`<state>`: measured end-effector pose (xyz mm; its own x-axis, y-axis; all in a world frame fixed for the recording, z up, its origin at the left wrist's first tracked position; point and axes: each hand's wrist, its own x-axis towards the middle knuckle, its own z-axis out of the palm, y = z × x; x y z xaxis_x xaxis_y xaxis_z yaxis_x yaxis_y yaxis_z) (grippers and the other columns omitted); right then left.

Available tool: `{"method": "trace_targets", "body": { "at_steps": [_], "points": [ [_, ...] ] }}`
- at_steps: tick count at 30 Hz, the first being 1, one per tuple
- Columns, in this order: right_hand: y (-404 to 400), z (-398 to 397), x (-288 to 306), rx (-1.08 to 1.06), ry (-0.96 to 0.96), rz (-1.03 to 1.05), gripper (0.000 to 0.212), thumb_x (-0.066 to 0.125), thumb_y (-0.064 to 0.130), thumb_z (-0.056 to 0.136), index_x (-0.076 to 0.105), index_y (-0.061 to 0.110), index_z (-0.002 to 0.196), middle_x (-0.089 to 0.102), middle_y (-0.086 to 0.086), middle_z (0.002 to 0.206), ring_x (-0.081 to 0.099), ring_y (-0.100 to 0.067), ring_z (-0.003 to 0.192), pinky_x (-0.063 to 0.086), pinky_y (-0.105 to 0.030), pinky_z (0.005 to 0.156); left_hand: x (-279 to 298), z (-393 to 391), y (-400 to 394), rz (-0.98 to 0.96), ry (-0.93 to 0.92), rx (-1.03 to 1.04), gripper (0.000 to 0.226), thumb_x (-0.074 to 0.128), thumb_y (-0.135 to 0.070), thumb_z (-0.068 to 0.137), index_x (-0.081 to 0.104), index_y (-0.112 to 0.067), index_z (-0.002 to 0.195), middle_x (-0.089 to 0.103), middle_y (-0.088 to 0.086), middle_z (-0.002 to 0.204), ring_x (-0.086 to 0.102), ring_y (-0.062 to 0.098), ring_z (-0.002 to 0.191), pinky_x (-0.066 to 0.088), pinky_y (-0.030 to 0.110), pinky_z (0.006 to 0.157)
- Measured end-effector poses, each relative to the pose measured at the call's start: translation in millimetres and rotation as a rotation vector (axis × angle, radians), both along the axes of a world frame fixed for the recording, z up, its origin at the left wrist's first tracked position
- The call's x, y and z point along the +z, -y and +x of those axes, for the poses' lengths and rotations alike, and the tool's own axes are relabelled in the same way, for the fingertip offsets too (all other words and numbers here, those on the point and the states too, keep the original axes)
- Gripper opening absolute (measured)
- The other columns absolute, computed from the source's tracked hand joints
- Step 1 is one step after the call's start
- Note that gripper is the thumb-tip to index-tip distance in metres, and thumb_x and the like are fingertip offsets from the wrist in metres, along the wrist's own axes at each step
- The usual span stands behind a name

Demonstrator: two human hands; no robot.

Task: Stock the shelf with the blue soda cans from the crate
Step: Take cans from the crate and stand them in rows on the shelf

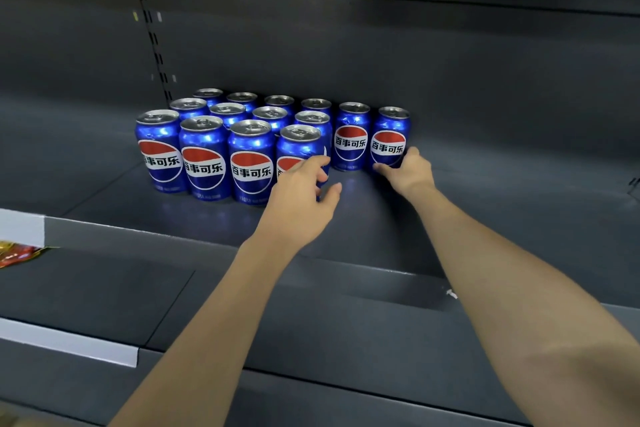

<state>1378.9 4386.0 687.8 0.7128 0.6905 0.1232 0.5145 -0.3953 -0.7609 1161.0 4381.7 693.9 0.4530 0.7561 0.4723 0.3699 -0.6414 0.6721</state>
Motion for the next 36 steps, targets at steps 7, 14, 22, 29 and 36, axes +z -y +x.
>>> {"method": "trace_targets", "body": {
  "at_steps": [7, 14, 22, 29, 36],
  "points": [
    [4, -45, 14, -0.224, 0.237, 0.023, 0.056, 0.059, 0.029, 0.090, 0.037, 0.003, 0.135, 0.040, -0.019, 0.138, 0.033, -0.035, 0.130, 0.033, -0.041, 0.103, -5, -17, 25, 0.024, 0.042, -0.018, 0.030, 0.062, -0.022, 0.089, 0.061, -0.010, 0.116, 0.067, -0.005, 0.087, 0.058, 0.010, 0.070, 0.051, 0.033, 0.079],
    [51, -127, 16, -0.266, 0.307, 0.174, 0.042, 0.053, 0.029, 0.091, 0.047, 0.014, 0.129, 0.044, -0.009, 0.137, 0.036, -0.030, 0.129, 0.031, -0.040, 0.101, -21, -61, 50, 0.005, 0.060, -0.040, 0.020, 0.063, -0.019, 0.088, 0.065, -0.008, 0.105, 0.056, -0.011, 0.064, 0.051, 0.002, 0.053, 0.047, 0.019, 0.063],
    [105, -242, -65, -0.333, 0.531, 0.396, 0.033, 0.057, 0.026, 0.077, 0.061, 0.016, 0.108, 0.055, -0.002, 0.128, 0.040, -0.027, 0.127, 0.023, -0.034, 0.094, -82, -144, 77, -0.121, 0.110, 0.026, 0.007, 0.060, -0.013, 0.088, 0.062, -0.007, 0.085, 0.045, -0.014, 0.050, 0.047, 0.003, 0.048, 0.035, 0.013, 0.053],
    [142, -304, -173, -0.143, 0.478, 0.235, 0.029, 0.054, 0.023, 0.080, 0.060, 0.013, 0.106, 0.058, -0.005, 0.120, 0.040, -0.021, 0.113, 0.025, -0.034, 0.089, -191, -202, 96, -0.362, -0.089, 0.023, 0.013, 0.059, -0.014, 0.089, 0.063, -0.006, 0.098, 0.060, -0.007, 0.070, 0.056, 0.009, 0.059, 0.036, 0.010, 0.058],
    [181, -353, -321, 0.129, 0.256, -0.305, 0.046, 0.054, 0.029, 0.081, 0.058, 0.008, 0.122, 0.061, -0.012, 0.119, 0.055, -0.037, 0.108, 0.041, -0.045, 0.089, -325, -251, 111, -0.695, -0.350, 0.163, 0.019, 0.056, -0.018, 0.090, 0.063, -0.005, 0.103, 0.069, 0.014, 0.095, 0.064, 0.030, 0.092, 0.043, 0.027, 0.073]
  ]
}}
